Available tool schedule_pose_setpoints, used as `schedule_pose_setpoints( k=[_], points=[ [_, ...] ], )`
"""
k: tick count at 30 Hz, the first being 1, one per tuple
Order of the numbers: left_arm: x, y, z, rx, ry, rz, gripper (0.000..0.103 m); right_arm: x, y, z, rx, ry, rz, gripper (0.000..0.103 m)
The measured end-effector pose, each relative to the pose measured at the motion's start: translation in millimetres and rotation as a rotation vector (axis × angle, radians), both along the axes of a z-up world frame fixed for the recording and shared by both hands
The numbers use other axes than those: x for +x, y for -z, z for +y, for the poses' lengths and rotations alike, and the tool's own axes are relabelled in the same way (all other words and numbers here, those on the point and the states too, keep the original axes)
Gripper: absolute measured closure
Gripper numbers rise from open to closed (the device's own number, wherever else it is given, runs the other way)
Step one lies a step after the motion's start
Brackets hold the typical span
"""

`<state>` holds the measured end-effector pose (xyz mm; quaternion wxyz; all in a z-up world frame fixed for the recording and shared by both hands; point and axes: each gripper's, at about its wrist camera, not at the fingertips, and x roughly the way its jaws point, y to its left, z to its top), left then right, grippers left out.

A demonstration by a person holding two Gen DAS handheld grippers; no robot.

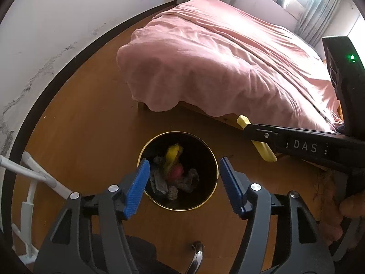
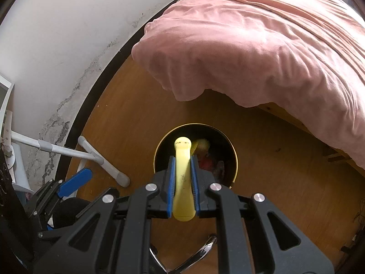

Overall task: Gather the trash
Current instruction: 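Carry snack bag and yellow stick over the bin and open both tools, then swing both tools back toward the desk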

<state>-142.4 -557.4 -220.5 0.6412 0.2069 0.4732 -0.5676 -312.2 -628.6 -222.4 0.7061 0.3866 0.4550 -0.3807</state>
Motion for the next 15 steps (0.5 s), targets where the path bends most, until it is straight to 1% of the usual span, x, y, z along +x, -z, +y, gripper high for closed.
schedule_pose_setpoints(
  k=[1,2,3,5,6,7,12,15],
  points=[
    [0.4,-0.7,0.7,-0.001,-0.002,-0.002,0.034,0.1,0.1,0.4,-0.001,0.002,0.002,0.089],
    [0.8,-2.1,2.1,-0.003,-0.005,-0.011,0.029,0.5,0.4,0.3,0.0,0.004,0.004,0.089],
    [1.0,-3.9,3.6,-0.007,-0.007,-0.023,0.027,1.0,0.6,0.0,-0.002,0.006,0.008,0.087],
    [1.4,-7.4,7.1,-0.013,-0.005,-0.035,0.026,1.7,-0.3,0.3,-0.006,0.005,0.005,0.073],
    [2.3,-10.2,9.6,-0.016,-0.006,-0.039,0.024,2.1,-2.0,0.3,-0.017,0.007,0.002,0.056],
    [3.0,-12.1,11.8,-0.018,-0.007,-0.04,0.024,2.7,-4.6,0.8,-0.032,0.007,0.0,0.046],
    [9.7,-32.3,30.1,-0.038,-0.017,-0.063,0.02,12.5,-15.5,5.3,-0.084,-0.011,0.001,0.045],
    [14.1,-56.0,49.8,-0.074,-0.015,-0.101,0.017,23.2,-27.9,14.5,-0.13,-0.04,-0.012,0.044]
  ],
)
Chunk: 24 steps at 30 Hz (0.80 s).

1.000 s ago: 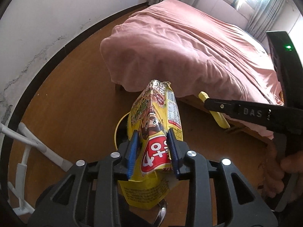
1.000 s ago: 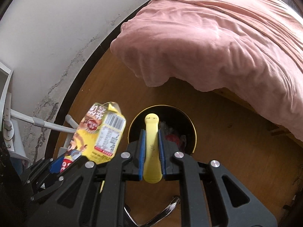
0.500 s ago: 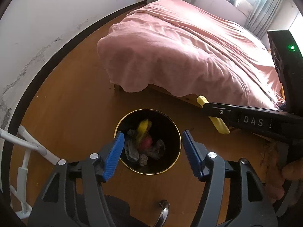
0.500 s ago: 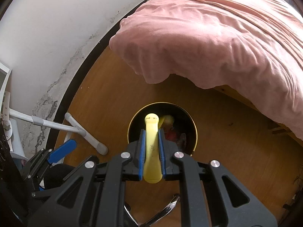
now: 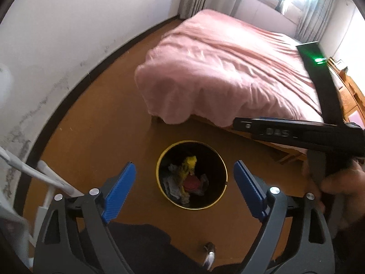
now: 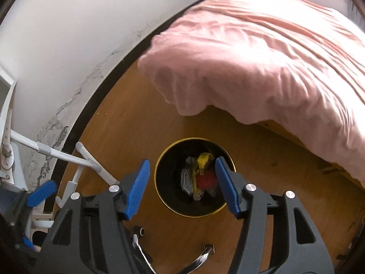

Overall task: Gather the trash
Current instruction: 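Swing both tools back toward the desk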

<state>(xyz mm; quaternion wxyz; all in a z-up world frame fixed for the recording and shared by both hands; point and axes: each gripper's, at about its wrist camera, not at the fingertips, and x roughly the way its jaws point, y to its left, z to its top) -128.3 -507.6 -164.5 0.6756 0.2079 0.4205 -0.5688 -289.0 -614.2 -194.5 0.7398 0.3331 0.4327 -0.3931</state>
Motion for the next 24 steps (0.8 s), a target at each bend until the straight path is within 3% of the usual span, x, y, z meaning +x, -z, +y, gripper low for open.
schedule_pose_setpoints(
  k=[6,10,15,19,24],
  points=[
    [20.4,-64.9,70.7,-0.06,-0.015,-0.131,0.011,46.8,-54.9,45.2,-0.119,-0.144,-0.086,0.039],
    [59.9,-105.7,144.8,-0.073,-0.121,-0.23,0.011,96.0,-85.3,95.3,-0.153,-0.319,-0.146,0.038],
    [133.6,-135.1,260.9,-0.048,-0.383,-0.319,0.011,174.5,-117.8,175.6,-0.157,-0.591,-0.219,0.036],
    [195.8,-142.8,364.1,0.036,-0.669,-0.396,0.01,242.2,-135.5,229.1,-0.123,-0.757,-0.268,0.035],
    [238.0,-149.7,447.9,0.008,-0.899,-0.327,0.01,333.1,-151.6,300.4,-0.085,-0.931,-0.301,0.035]
  ],
)
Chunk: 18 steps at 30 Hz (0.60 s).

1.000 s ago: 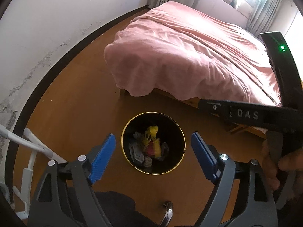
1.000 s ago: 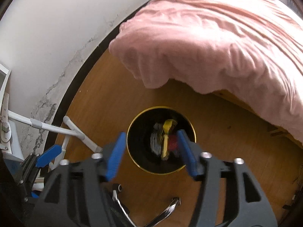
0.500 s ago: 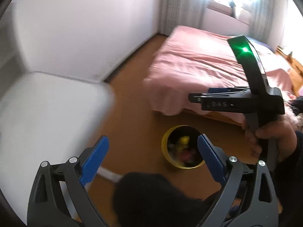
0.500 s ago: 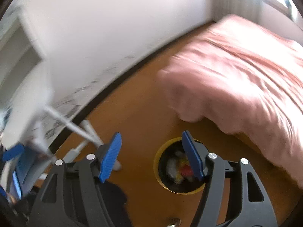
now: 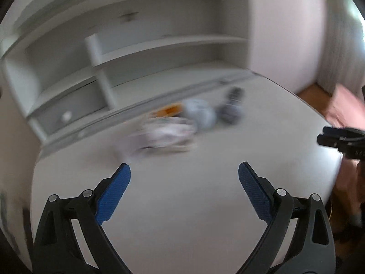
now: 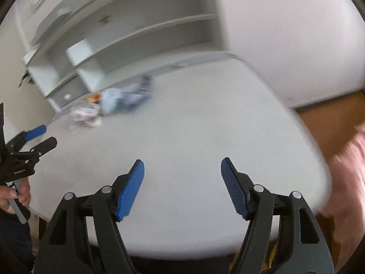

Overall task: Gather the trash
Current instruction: 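Swing both tools back toward the desk, then grasp grey sock with right tool while left tool grasps printed white mask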

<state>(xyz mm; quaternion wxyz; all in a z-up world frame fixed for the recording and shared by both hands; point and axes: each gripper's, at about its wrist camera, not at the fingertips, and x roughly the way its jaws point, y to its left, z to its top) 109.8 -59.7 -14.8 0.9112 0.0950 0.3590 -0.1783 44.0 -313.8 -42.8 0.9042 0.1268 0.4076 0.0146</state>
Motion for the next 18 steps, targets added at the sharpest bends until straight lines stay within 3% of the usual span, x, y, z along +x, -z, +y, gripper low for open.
schedule_pose_setpoints(
  k=[4,9,14,17,18],
  points=[
    [20.4,1.8,28.7,-0.042,-0.072,0.026,0.01,68.8,0.1,27.2,0.016,-0.058,0.033,0.035],
    [46.2,16.0,27.8,-0.075,-0.084,0.059,0.01,136.2,10.0,46.3,-0.002,-0.074,0.072,0.035],
    [76.3,24.4,15.8,-0.091,-0.094,0.083,0.01,165.9,25.9,52.2,0.005,-0.059,0.111,0.039],
    [89.0,30.4,7.2,-0.088,-0.106,0.09,0.01,171.0,31.5,54.3,0.0,-0.067,0.12,0.058],
    [91.7,32.5,4.8,-0.084,-0.109,0.09,0.011,171.1,32.9,54.4,0.004,-0.075,0.125,0.074]
  ],
)
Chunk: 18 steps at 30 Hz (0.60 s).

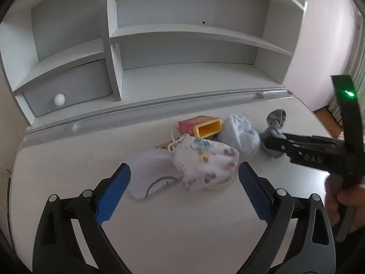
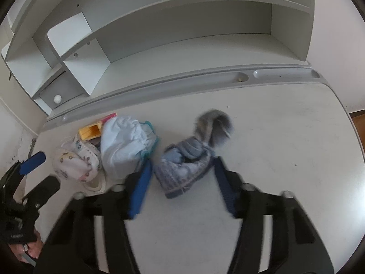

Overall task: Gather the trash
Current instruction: 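Grasp grey sock with right tool while left tool grasps printed white mask, then carry sock and mask over the bin and open both tools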

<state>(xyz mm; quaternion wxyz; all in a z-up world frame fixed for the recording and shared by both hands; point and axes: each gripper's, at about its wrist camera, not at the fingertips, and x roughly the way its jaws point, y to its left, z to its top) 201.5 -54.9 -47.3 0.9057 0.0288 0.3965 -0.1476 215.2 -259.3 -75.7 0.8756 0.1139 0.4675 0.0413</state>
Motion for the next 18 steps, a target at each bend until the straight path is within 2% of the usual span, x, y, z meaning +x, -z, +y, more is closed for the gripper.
schedule_pose_setpoints(
  k=[1,2,4,5,6,9,10,11,13,18],
  points=[
    [3.9,2.9,-3.8,0.007,0.005,0.003,0.011,-1.5,-0.2,-0.7,0.0,0.0,-0.004,0.082],
    [2.9,4.0,-5.9,0.014,0.003,0.002,0.011,-3.5,-0.3,-0.3,-0.009,-0.004,-0.009,0.085],
    [4.9,5.8,-9.1,0.021,-0.007,-0.006,0.022,-10.6,-3.9,0.2,-0.024,-0.019,-0.022,0.087],
    [5.3,6.1,-10.9,0.018,0.001,-0.005,0.038,-14.9,-5.5,-1.0,-0.026,-0.02,-0.028,0.087],
    [6.3,7.0,-12.9,0.013,0.008,0.005,0.058,-20.9,-7.6,-3.4,-0.026,-0.019,-0.034,0.087],
    [6.4,7.6,-12.9,-0.031,0.019,0.038,0.084,-38.9,-15.4,-10.2,-0.021,-0.016,-0.049,0.088],
    [0.7,2.4,-14.0,-0.027,0.015,0.02,0.087,-44.1,-18.3,-12.6,-0.021,-0.014,-0.053,0.088],
    [-4.3,-2.0,-15.2,-0.011,0.013,-0.004,0.093,-50.7,-21.3,-15.9,-0.02,-0.011,-0.059,0.088],
    [-17.8,-17.4,-15.6,0.012,0.01,-0.063,0.094,-68.3,-29.3,-26.5,-0.017,0.002,-0.073,0.088],
    [-41.5,-51.8,-7.9,-0.01,0.018,-0.119,0.094,-113.8,-40.8,-56.4,-0.01,0.06,-0.095,0.088]
  ],
)
